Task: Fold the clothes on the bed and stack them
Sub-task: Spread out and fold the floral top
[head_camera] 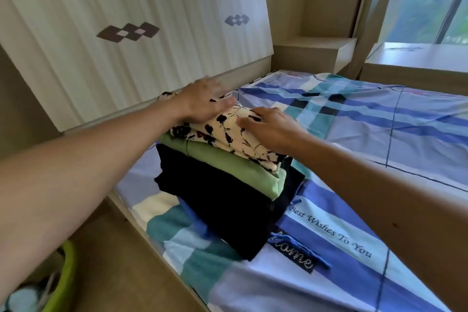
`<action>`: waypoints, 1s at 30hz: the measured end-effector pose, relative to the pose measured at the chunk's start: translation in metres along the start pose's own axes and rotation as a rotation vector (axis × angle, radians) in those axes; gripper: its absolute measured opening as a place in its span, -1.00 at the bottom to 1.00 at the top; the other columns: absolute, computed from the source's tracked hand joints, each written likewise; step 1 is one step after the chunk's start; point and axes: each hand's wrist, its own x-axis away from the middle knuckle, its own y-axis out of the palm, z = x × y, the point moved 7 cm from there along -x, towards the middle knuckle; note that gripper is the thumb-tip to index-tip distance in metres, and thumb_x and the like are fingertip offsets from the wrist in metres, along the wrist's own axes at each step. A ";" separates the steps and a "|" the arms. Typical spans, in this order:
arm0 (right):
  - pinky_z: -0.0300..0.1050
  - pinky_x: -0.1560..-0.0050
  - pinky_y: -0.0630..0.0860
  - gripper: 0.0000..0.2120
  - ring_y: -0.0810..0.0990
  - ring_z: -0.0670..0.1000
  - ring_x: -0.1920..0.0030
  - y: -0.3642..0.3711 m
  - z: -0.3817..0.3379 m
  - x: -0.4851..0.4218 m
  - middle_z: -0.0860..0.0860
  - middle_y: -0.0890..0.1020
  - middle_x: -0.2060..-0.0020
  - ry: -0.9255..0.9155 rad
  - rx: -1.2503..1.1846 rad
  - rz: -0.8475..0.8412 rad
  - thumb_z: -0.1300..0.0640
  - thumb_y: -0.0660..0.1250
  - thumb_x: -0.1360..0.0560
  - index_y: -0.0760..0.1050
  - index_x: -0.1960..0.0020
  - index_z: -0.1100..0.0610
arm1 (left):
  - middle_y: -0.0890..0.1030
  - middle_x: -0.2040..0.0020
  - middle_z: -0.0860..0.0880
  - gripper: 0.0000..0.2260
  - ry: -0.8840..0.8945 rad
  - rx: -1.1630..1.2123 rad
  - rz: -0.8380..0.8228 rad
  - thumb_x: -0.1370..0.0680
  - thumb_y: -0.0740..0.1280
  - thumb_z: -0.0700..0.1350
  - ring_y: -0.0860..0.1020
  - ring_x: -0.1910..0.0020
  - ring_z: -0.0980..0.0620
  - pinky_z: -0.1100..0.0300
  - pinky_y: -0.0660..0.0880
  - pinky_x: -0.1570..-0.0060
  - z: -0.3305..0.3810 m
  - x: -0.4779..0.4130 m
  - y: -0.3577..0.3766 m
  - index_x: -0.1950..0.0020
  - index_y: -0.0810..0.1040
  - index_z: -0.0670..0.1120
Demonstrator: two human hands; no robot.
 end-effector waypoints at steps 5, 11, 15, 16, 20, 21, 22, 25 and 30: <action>0.26 -0.55 -0.05 -0.20 0.01 0.10 -0.60 0.036 0.014 0.026 0.05 0.11 -0.60 -0.075 0.141 0.064 -0.48 0.06 -0.50 0.00 -0.61 -0.12 | 0.36 -0.54 0.03 -0.14 -0.121 0.178 -0.046 -0.38 -0.02 0.56 0.33 -0.50 0.03 0.07 0.23 -0.47 -0.039 0.032 0.060 -0.55 0.32 0.12; 0.25 -0.56 -0.19 -0.19 -0.14 0.08 -0.61 0.053 0.010 0.044 0.04 0.02 -0.61 -0.085 0.098 0.089 -0.46 0.04 -0.50 -0.06 -0.61 -0.11 | 0.35 -0.53 0.08 -0.13 -0.088 0.193 0.007 -0.38 -0.03 0.58 0.33 -0.48 0.07 0.03 0.25 -0.47 -0.041 0.047 0.064 -0.55 0.30 0.11; 0.27 -0.50 0.06 -0.26 0.22 0.13 -0.52 0.015 0.001 0.031 0.07 0.32 -0.50 -0.055 0.110 0.047 -0.44 0.09 -0.51 0.19 -0.55 -0.05 | 0.44 -0.48 0.02 -0.06 -0.093 0.050 -0.085 -0.28 0.00 0.66 0.42 -0.42 -0.01 -0.09 0.34 -0.41 -0.034 0.025 0.029 -0.50 0.37 0.14; 0.29 -0.49 0.09 -0.26 0.28 0.14 -0.49 0.009 0.000 0.029 0.08 0.35 -0.49 -0.038 0.114 0.013 -0.44 0.10 -0.51 0.22 -0.54 -0.03 | 0.44 -0.48 0.02 -0.04 -0.087 0.008 -0.109 -0.27 -0.02 0.68 0.42 -0.41 -0.02 -0.12 0.35 -0.40 -0.030 0.021 0.023 -0.49 0.38 0.15; 0.25 -0.47 0.21 -0.22 0.34 0.16 -0.46 -0.004 0.000 0.024 0.10 0.38 -0.47 -0.002 0.093 -0.091 -0.43 0.18 -0.50 0.23 -0.55 0.01 | 0.44 -0.46 0.03 -0.08 -0.046 -0.050 -0.190 -0.27 0.00 0.66 0.41 -0.40 -0.01 -0.09 0.33 -0.41 -0.017 0.013 0.013 -0.44 0.42 0.15; 0.25 -0.46 0.24 -0.22 0.35 0.16 -0.45 -0.006 0.000 0.024 0.10 0.37 -0.48 -0.004 0.076 -0.097 -0.42 0.20 -0.50 0.23 -0.56 0.01 | 0.46 -0.45 0.03 -0.10 -0.030 -0.051 -0.196 -0.28 0.00 0.65 0.42 -0.39 0.00 -0.09 0.34 -0.40 -0.015 0.012 0.012 -0.43 0.44 0.14; 0.24 -0.45 0.27 -0.21 0.35 0.16 -0.45 -0.008 -0.001 0.023 0.10 0.37 -0.48 -0.007 0.057 -0.099 -0.41 0.21 -0.50 0.22 -0.56 0.02 | 0.46 -0.44 0.02 -0.13 -0.021 -0.056 -0.199 -0.30 0.01 0.62 0.42 -0.39 0.00 -0.09 0.34 -0.40 -0.012 0.010 0.012 -0.42 0.44 0.13; 0.27 -0.46 0.25 -0.16 0.34 0.16 -0.47 -0.009 -0.001 0.020 0.11 0.33 -0.51 -0.012 0.021 -0.112 -0.44 0.21 -0.48 0.18 -0.58 0.03 | 0.44 -0.46 0.00 -0.10 -0.002 -0.044 -0.200 -0.32 -0.01 0.60 0.41 -0.40 -0.01 -0.07 0.32 -0.42 -0.010 0.004 0.012 -0.46 0.42 0.07; 0.36 -0.46 0.20 -0.06 0.29 0.18 -0.50 -0.005 0.005 0.013 0.11 0.29 -0.54 -0.037 0.011 -0.110 -0.51 0.25 -0.40 0.15 -0.59 -0.01 | 0.44 -0.46 0.02 0.03 0.079 -0.033 -0.223 -0.22 -0.04 0.70 0.42 -0.37 0.03 0.07 0.34 -0.34 0.000 0.003 0.015 -0.50 0.36 0.09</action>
